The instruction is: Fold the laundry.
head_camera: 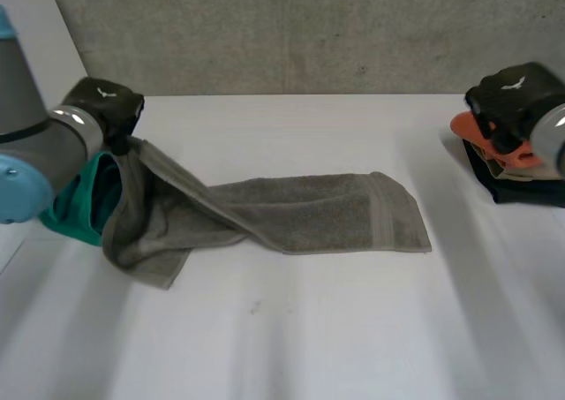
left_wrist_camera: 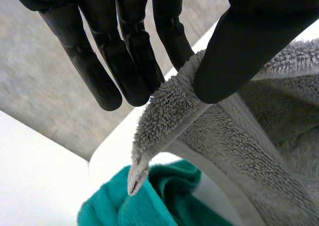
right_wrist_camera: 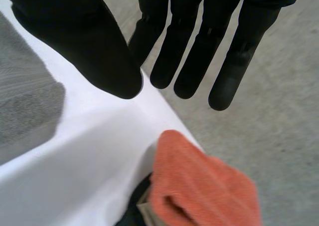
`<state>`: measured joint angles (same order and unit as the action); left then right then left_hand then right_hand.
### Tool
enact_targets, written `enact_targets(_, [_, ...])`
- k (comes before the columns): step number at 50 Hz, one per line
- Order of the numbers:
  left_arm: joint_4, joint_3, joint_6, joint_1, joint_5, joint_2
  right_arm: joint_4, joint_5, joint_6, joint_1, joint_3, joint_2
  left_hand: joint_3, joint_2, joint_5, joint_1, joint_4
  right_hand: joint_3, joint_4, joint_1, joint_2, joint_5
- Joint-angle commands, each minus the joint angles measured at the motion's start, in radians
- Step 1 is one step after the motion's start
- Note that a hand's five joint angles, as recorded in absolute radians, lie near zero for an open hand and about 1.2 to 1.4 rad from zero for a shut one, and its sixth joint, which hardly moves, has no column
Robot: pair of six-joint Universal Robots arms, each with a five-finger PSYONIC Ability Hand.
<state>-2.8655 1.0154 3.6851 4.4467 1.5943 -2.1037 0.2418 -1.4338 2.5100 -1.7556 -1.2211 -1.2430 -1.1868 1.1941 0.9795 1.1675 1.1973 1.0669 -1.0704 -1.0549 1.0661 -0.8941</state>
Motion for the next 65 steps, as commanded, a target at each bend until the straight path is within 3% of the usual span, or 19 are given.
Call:
enact_targets(1, [0.063,-0.069,-0.031,-0.003,0.032,-0.052,0.004,-0.097,0.16,-0.047,0.042,0.1,-0.209,0.202,0.242,0.229,0.199,-0.622,0.625,0.61,-0.621,0.623])
enact_targets(4, [0.064,-0.055,-0.065,0.002,0.03,-0.027,0.025,-0.097,0.262,-0.082,-0.001,0.09,-0.209,0.202,0.242,0.229,0.199,-0.748,0.752,0.736,-0.747,0.75])
enact_targets(9, [0.045,-0.037,-0.083,0.016,0.032,-0.016,0.041,-0.063,0.354,-0.131,-0.113,0.077,-0.209,0.202,0.242,0.229,0.199,-0.722,0.726,0.71,-0.721,0.724])
enact_targets(17, [0.038,-0.052,-0.082,0.036,0.033,-0.047,-0.116,-0.039,0.251,-0.154,-0.259,0.148,-0.209,0.202,0.242,0.229,0.199,-0.531,0.535,0.519,-0.531,0.533])
enact_targets(24, [0.038,-0.057,-0.089,0.036,0.035,-0.058,-0.245,-0.014,0.173,-0.154,-0.268,0.23,-0.209,0.202,0.242,0.229,0.199,-0.537,0.541,0.525,-0.536,0.539])
enact_targets(39, [0.037,-0.067,-0.089,0.048,0.035,-0.067,-0.315,0.026,0.135,-0.143,-0.083,0.419,-0.209,0.202,0.242,0.229,0.199,-0.517,0.52,0.505,-0.516,0.518])
enact_targets(52, [0.037,-0.064,-0.089,0.065,0.035,-0.076,-0.323,0.019,0.141,-0.16,0.098,0.53,-0.209,0.202,0.242,0.229,0.199,-0.261,0.265,0.249,-0.261,0.263])
enact_targets(65, [0.038,-0.057,-0.089,0.074,0.036,-0.076,-0.334,0.016,0.15,-0.177,0.206,0.594,-0.209,0.202,0.242,0.229,0.199,-0.17,0.174,0.158,-0.169,0.172])
